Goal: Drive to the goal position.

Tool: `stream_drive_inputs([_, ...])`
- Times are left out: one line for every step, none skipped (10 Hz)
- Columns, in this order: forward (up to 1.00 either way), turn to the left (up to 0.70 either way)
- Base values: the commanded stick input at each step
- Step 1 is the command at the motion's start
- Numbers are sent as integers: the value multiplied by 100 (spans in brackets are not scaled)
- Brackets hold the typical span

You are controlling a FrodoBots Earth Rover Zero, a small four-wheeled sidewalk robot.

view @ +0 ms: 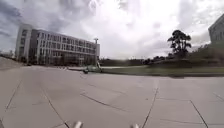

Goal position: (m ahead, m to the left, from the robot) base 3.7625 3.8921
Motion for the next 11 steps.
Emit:
stream_drive_inputs([23, 0])
stream_drive_inputs([64, 6])
stream_drive_inputs([85, 34])
stream_drive_inputs([85, 34])
stream_drive_inputs([85, 34])
stream_drive_inputs([84, 34])
stream_drive_inputs([82, 33])
stream_drive_inputs([82, 33])
stream_drive_inputs([82, 33])
stream_drive_inputs([83, 33])
stream_drive_inputs([83, 33])
